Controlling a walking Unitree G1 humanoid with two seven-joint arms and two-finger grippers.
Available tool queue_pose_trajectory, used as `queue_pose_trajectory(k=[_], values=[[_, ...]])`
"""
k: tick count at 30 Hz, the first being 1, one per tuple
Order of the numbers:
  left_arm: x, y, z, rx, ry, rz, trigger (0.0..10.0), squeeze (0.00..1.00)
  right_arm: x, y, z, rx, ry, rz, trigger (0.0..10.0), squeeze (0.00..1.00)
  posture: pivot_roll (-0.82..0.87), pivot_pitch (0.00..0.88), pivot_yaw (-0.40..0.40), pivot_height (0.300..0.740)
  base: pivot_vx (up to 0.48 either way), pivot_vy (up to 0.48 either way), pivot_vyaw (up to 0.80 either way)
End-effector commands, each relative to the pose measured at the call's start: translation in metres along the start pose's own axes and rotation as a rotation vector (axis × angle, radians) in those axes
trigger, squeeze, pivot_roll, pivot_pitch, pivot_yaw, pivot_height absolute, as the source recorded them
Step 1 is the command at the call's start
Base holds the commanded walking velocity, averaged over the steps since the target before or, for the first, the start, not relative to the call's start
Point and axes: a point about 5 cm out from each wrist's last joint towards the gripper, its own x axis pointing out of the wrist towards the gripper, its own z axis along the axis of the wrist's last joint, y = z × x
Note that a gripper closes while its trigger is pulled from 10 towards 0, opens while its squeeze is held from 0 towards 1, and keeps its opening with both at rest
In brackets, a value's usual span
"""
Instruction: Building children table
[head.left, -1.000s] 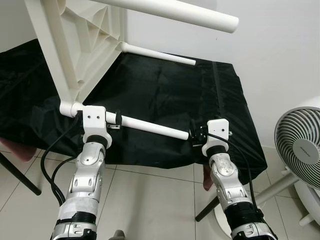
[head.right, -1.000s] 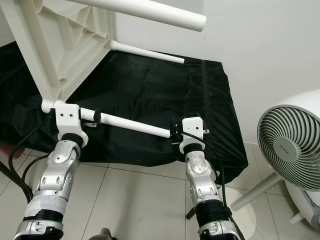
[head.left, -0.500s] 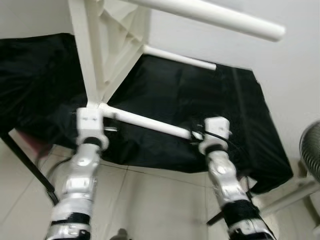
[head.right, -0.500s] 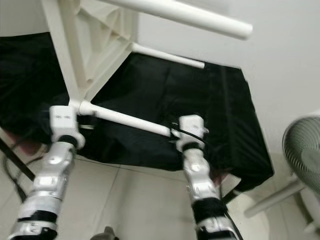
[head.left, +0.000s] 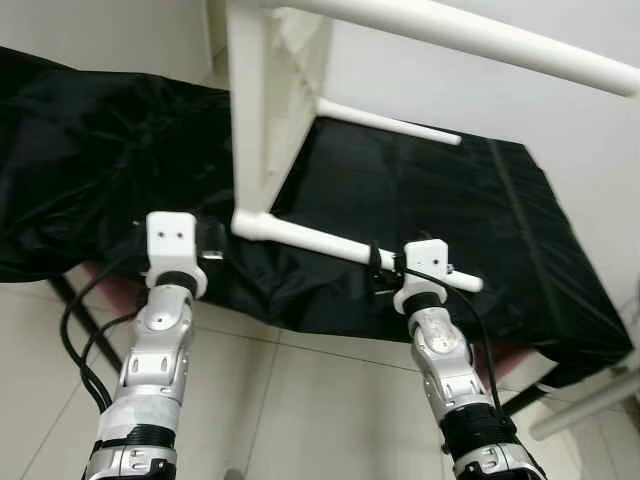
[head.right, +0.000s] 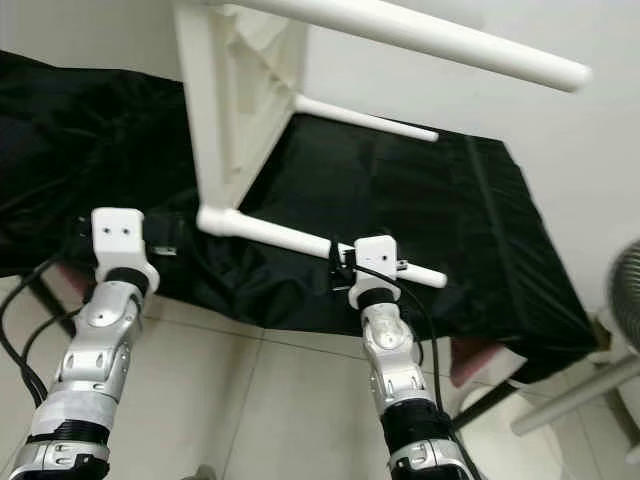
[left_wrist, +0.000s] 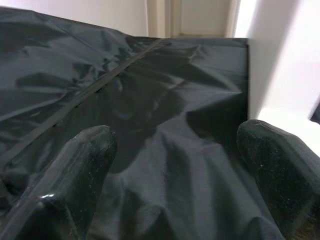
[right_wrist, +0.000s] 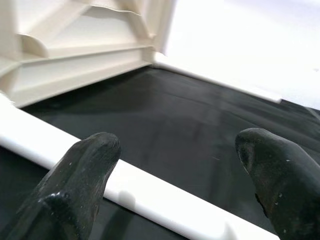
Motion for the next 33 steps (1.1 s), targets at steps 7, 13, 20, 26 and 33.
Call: queue_pose_trajectory(k=[7, 13, 20, 26, 33], values=[[-0.0008, -0.0129, 0.0010, 0.021, -0.014, -0.049, 10.0, 0.00, -0.0011, -0.0135, -0.0034, -0.004, 0.010, -0.032, 10.0, 0.00, 0.13, 0.000, -0.063, 0.740, 0.000, 0.000, 0.00], [-0.0024, -0.0145, 0.0007, 0.035, -0.017, -0.061, 10.0, 0.00, -0.0003, -0.0151, -0.0048, 0.001, 0.023, -0.037, 10.0, 0.00, 0.13, 0.000, -0.067, 0.740, 0.000, 0.000, -0.74], [-0.0046, -0.0151, -0.0006, 0.048, -0.019, -0.067, 10.0, 0.00, -0.0016, -0.0154, -0.0042, -0.004, 0.013, -0.030, 10.0, 0.00, 0.13, 0.000, -0.070, 0.740, 0.000, 0.000, -0.76], [-0.0051, -0.0162, 0.0000, 0.038, -0.028, -0.078, 10.0, 0.00, -0.0022, -0.0160, -0.0038, -0.012, 0.006, -0.026, 10.0, 0.00, 0.13, 0.000, -0.071, 0.740, 0.000, 0.000, 0.00], [-0.0056, -0.0170, 0.0007, 0.034, -0.031, -0.103, 10.0, 0.00, -0.0018, -0.0168, -0.0028, -0.010, 0.001, -0.028, 10.0, 0.00, 0.13, 0.000, -0.073, 0.740, 0.000, 0.000, 0.00]])
